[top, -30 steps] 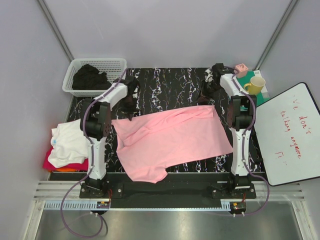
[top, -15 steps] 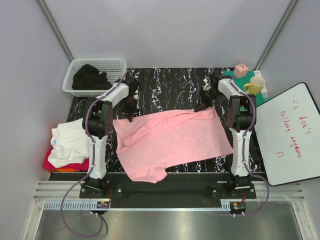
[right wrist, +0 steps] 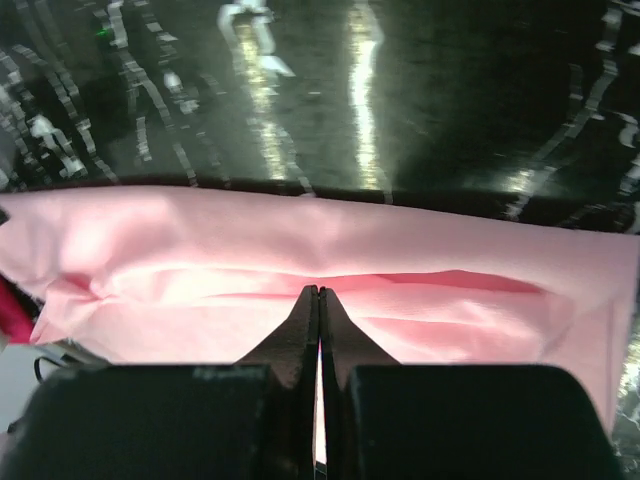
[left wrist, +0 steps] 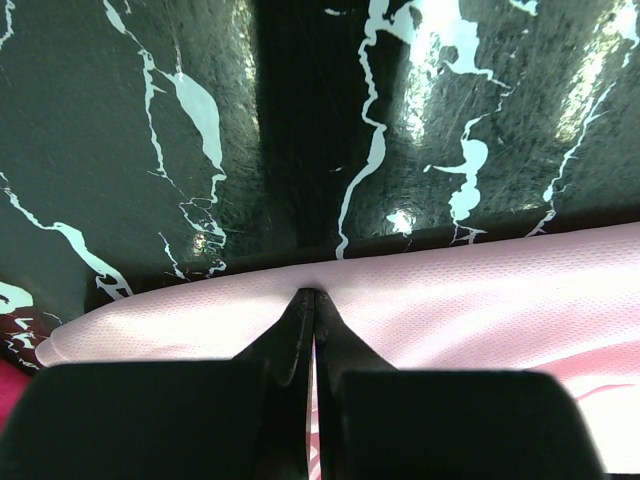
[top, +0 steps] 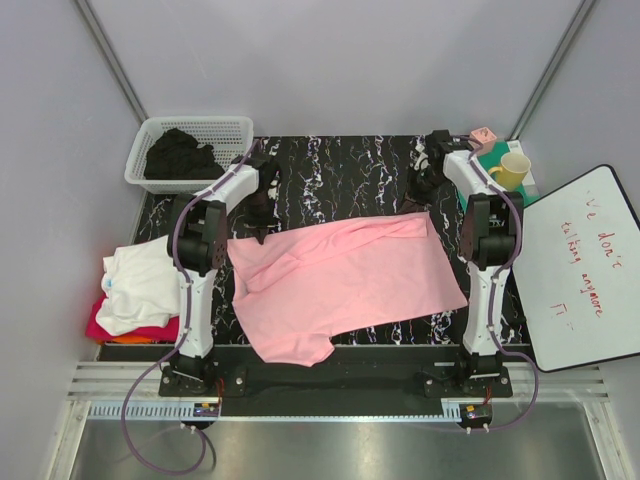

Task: Fold and stack the t-shirts
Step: Fold the flattened tshirt in 1/3 of the way

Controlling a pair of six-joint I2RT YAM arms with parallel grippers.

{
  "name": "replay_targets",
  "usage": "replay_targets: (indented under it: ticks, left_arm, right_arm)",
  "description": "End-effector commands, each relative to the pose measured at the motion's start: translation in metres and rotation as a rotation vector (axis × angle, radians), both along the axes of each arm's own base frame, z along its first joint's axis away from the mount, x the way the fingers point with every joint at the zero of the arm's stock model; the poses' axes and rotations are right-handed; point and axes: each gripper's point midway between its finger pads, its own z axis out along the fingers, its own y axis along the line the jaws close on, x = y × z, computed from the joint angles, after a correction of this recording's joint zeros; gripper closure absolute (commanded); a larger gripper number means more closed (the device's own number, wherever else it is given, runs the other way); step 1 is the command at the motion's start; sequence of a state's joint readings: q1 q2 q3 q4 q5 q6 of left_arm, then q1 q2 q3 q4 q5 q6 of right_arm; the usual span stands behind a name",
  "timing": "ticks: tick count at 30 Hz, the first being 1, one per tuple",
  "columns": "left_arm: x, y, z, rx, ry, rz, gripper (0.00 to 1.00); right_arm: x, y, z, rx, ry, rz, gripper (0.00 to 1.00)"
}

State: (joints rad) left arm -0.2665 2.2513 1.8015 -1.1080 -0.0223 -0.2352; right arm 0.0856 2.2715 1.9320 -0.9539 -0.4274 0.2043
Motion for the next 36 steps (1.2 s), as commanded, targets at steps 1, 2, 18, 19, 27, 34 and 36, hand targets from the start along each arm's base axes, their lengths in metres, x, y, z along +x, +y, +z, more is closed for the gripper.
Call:
replay_targets:
  ticks: [1, 2, 18, 19, 27, 34, 36]
  left_arm:
    - [-0.003, 0.002, -0.021, 0.003, 0.045, -0.002, 1.0]
    - [-0.003, 0.002, -0.02, 0.003, 0.043, -0.002, 1.0]
    - [-0.008, 0.006, -0.024, 0.019, 0.063, -0.016, 1.0]
    - [-0.008, 0.007, -0.024, 0.019, 0.064, -0.016, 1.0]
    - [-0.007, 0.007, -0.021, 0.021, 0.058, -0.01, 1.0]
    - [-0.007, 0.008, -0.021, 0.025, 0.061, -0.009, 1.0]
    - [-0.006, 0.008, -0.021, 0.025, 0.061, -0.007, 1.0]
  right_arm:
    - [0.0, -0.036, 0.013, -0.087, -0.012, -0.128, 0.97]
    - [0.002, -0.043, 0.016, -0.103, -0.02, -0.149, 0.94]
    - [0.009, -0.09, 0.018, -0.104, -0.034, -0.233, 0.14]
    - [0.009, -0.089, 0.014, -0.093, -0.022, -0.24, 0.14]
    - [0.009, -0.08, -0.003, -0.046, 0.016, -0.227, 0.15]
    - [-0.001, -0.075, -0.032, -0.03, 0.099, -0.231, 0.19]
    - [-0.002, -0.073, -0.038, -0.014, 0.116, -0.228, 0.2]
